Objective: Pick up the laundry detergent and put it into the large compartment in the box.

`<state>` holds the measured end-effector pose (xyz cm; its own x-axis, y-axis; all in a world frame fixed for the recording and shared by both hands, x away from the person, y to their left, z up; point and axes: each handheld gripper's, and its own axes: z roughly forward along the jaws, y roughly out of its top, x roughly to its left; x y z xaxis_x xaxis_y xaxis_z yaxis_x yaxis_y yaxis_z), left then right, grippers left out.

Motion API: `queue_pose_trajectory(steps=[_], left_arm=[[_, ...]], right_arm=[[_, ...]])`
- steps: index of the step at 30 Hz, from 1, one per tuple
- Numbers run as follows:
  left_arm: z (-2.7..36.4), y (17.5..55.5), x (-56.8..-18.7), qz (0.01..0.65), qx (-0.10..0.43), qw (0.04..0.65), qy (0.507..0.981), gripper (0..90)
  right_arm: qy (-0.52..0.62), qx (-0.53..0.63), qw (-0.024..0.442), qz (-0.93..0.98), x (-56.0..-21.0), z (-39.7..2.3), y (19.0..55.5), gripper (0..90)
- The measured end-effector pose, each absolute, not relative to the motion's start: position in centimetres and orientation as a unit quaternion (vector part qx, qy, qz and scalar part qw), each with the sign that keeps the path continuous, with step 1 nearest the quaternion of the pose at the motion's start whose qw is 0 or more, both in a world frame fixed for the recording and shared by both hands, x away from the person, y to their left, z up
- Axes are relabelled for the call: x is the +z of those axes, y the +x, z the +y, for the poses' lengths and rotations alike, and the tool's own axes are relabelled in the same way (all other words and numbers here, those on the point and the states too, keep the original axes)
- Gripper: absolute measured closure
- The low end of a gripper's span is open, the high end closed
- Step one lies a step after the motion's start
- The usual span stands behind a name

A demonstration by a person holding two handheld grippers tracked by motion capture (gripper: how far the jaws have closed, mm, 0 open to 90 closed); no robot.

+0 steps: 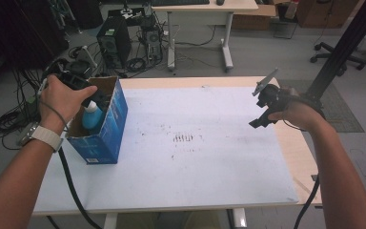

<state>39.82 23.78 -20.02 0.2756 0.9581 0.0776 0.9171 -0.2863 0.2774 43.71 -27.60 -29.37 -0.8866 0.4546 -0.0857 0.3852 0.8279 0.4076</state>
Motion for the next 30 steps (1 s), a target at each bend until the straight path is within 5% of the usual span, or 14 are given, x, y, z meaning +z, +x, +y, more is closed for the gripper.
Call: queue_pose_trajectory(steps=[30], left_arm=[[17.3, 38.2, -15.9, 0.467, 0.127, 0.113, 0.868, 10.2]], right_arm=[[0.222, 0.202, 0.099, 0.949, -28.6, -27.5, 43.1, 8.1]])
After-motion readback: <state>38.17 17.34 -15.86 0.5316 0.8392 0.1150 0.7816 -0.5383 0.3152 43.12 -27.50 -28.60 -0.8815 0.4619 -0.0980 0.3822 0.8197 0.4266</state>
